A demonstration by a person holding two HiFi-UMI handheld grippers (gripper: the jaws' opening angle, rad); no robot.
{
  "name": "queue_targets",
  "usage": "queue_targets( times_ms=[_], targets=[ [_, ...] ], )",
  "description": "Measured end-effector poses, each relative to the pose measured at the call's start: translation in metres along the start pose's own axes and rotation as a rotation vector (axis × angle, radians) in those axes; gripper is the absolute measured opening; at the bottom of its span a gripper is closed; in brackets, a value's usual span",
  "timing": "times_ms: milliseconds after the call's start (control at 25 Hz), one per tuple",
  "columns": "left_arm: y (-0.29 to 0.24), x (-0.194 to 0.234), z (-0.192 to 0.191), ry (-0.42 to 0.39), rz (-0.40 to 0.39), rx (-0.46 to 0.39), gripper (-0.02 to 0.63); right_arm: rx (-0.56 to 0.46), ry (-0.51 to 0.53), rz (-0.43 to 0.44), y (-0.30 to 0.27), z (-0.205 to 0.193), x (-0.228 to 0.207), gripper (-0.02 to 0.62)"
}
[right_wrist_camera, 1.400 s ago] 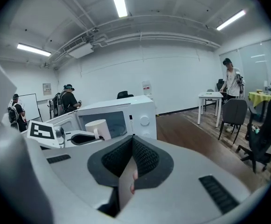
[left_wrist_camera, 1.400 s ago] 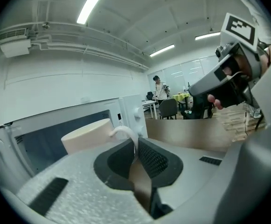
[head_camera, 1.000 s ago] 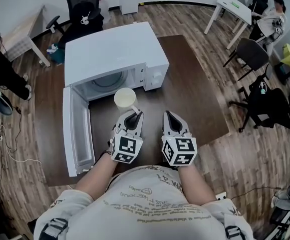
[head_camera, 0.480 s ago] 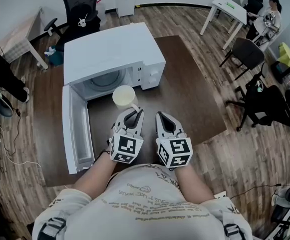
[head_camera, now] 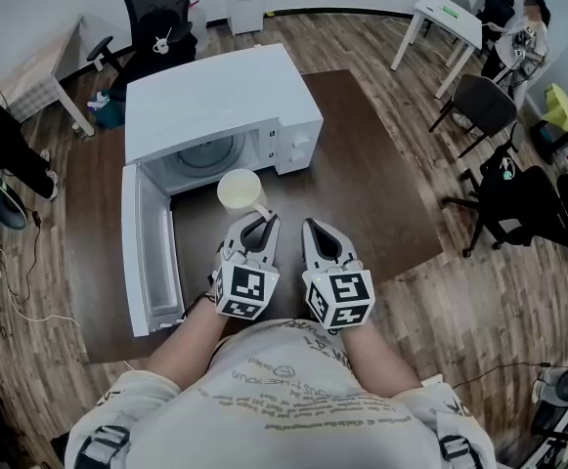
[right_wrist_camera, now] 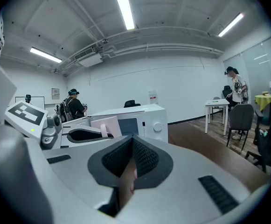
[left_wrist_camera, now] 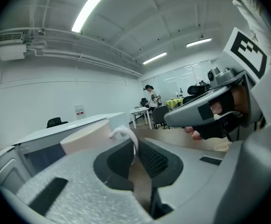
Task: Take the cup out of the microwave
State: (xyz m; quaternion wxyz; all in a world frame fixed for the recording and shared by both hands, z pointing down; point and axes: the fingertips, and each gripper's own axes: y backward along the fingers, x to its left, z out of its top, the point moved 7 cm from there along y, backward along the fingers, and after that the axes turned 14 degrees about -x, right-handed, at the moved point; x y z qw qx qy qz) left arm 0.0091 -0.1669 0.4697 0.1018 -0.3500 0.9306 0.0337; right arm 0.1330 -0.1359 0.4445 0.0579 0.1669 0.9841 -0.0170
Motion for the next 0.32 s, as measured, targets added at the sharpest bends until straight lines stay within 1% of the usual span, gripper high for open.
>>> queue_targets(
  times_ms=[320],
  targets=[
    [0.0034, 0.003, -0.0006, 0.004, 0.013, 0.0, 0.044, 0.011, -0.001, 0.011, -0.0015, -0.0015, 0.003, 0.013]
  ],
)
